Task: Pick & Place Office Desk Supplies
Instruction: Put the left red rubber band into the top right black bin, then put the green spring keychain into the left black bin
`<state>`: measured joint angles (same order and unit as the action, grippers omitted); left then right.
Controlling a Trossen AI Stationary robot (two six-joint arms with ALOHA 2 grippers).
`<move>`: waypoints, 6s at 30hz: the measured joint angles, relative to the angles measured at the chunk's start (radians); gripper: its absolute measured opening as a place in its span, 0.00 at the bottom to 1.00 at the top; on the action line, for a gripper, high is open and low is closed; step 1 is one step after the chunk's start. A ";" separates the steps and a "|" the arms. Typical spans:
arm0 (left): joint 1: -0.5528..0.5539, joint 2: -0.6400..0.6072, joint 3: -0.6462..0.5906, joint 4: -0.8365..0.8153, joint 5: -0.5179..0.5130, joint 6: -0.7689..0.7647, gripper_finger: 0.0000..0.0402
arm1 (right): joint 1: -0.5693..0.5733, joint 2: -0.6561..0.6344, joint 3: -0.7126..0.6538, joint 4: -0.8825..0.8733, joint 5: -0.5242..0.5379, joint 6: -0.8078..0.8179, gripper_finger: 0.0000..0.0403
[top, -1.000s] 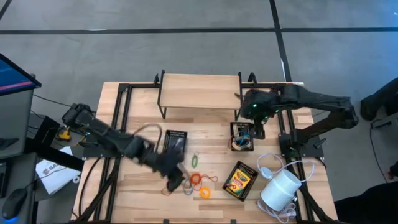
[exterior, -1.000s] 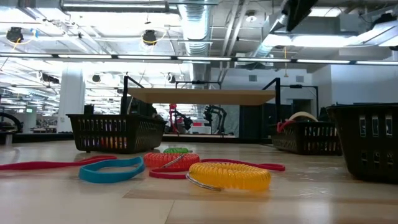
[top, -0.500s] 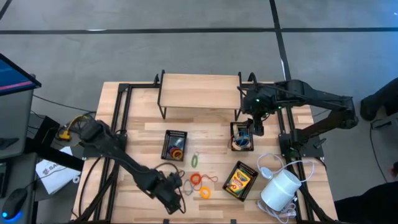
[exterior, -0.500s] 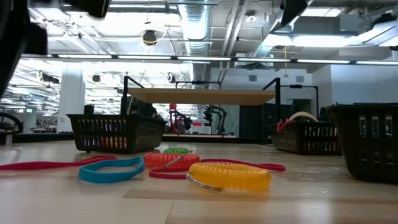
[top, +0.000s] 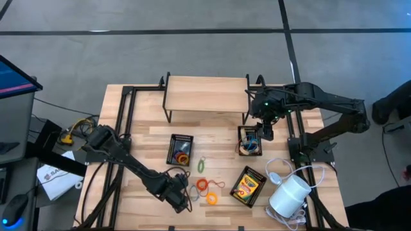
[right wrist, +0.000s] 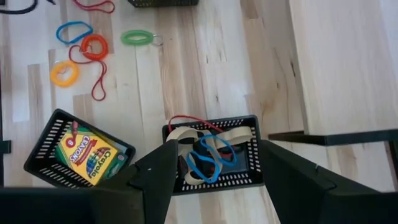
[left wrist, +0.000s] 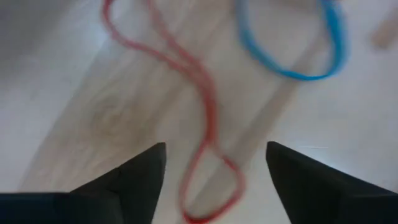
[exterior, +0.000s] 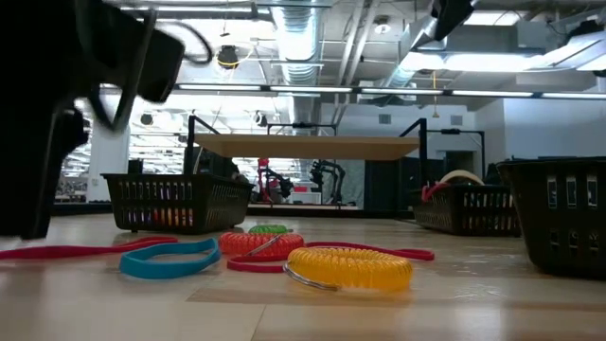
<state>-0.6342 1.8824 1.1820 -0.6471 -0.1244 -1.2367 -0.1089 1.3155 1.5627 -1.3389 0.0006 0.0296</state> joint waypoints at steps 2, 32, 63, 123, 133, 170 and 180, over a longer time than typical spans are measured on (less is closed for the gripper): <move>0.014 0.000 -0.031 0.013 0.021 -0.009 0.71 | 0.002 0.000 0.000 -0.013 0.000 0.009 0.54; 0.094 -0.226 -0.137 0.264 0.032 0.094 0.56 | 0.026 -0.087 0.000 -0.046 -0.003 0.108 0.54; 0.133 -0.248 -0.139 0.148 -0.041 -0.132 0.00 | 0.086 -0.109 0.000 -0.075 -0.002 0.146 0.54; 0.529 -0.432 0.288 0.986 -0.044 0.950 0.18 | 0.072 -0.087 0.000 0.838 -0.464 0.328 0.00; 0.528 -0.425 0.274 0.965 -0.047 0.942 0.18 | 0.060 -0.090 0.000 0.793 -0.463 0.311 0.00; 0.578 -0.444 0.283 0.361 0.220 0.853 0.08 | 0.021 0.004 0.301 0.026 -0.307 -0.321 0.00; 0.631 -0.444 0.283 0.351 0.249 0.816 0.01 | 0.021 0.135 0.496 -0.146 -0.286 -0.314 0.00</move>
<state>-0.0036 1.4387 1.4651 -0.2964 0.1246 -0.4206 -0.0879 1.4503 2.0588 -1.4850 -0.2853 -0.2841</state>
